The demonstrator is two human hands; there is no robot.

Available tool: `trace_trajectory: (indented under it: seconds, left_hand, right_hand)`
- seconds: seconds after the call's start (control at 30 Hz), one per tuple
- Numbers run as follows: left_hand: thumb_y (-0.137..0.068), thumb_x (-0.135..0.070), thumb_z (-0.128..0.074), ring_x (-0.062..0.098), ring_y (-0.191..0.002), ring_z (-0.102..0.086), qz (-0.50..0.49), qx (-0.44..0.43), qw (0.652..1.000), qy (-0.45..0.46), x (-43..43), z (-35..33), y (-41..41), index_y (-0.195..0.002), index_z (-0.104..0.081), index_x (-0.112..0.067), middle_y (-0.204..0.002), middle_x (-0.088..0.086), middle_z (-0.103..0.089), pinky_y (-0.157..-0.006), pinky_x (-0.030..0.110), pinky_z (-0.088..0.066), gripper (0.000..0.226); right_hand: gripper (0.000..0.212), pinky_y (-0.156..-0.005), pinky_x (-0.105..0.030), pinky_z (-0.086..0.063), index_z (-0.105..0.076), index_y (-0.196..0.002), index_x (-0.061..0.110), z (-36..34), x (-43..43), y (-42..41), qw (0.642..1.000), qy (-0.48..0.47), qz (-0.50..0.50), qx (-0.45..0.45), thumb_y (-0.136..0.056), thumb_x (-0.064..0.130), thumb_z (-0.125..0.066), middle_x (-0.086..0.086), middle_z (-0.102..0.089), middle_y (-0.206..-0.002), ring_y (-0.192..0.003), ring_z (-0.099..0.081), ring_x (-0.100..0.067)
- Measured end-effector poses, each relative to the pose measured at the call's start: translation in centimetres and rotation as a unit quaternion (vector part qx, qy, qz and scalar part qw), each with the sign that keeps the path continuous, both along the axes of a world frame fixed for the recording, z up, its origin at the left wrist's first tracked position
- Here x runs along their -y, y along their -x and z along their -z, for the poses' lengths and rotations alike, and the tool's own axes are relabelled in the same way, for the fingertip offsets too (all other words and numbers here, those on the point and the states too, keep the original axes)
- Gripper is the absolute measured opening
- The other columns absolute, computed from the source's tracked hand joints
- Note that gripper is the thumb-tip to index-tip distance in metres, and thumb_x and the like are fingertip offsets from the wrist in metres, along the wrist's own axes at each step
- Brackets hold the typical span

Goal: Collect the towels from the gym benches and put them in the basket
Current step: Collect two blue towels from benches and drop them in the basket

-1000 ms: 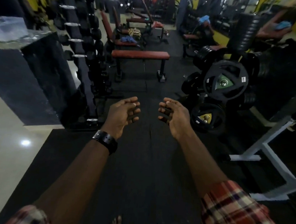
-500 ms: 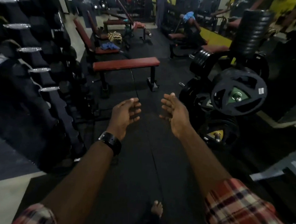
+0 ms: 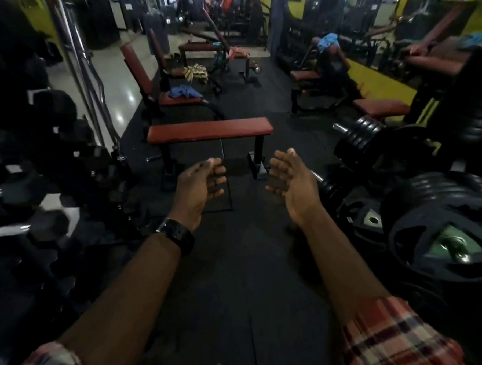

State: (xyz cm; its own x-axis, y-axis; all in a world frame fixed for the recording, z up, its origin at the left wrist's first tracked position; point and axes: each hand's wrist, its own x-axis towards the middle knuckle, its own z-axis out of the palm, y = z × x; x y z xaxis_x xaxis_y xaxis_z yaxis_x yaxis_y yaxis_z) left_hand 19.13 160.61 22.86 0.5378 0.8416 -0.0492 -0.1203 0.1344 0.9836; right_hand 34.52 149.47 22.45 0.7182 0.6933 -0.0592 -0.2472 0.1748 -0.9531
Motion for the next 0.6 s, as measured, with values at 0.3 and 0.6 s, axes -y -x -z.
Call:
trace_trajectory:
  seconds: [0.3, 0.6]
  left_hand:
    - [-0.101, -0.033, -0.046, 0.019, -0.095, -0.066, 0.047, 0.002, 0.999, 0.007, -18.7, 1.4, -20.9, -0.104, -0.068, -0.020, -0.100, 0.000, -0.071, -0.084, 0.038, -0.053, 0.026]
    - [-0.102, -0.031, -0.043, 0.015, -0.086, -0.063, 0.153, -0.017, 0.988, 0.015, -32.0, 0.4, -45.3, -0.096, -0.065, -0.019, -0.092, -0.002, -0.067, -0.078, 0.033, -0.052, 0.025]
  right_hand:
    - [0.041, -0.089, -0.044, -0.052, -0.065, -0.117, 0.019, 1.3, -15.7, -19.3, 0.999, 0.025, 0.042, 0.012, -0.098, 0.048, -0.043, -0.001, -0.065, -0.122, -0.110, -0.061, -0.018]
    - [0.031, -0.083, -0.040, -0.053, -0.069, -0.105, 0.025, 1.4, -27.3, -41.8, 0.993, 0.018, 0.115, -0.021, -0.096, 0.045, -0.047, 0.003, -0.066, -0.119, -0.111, -0.061, -0.015]
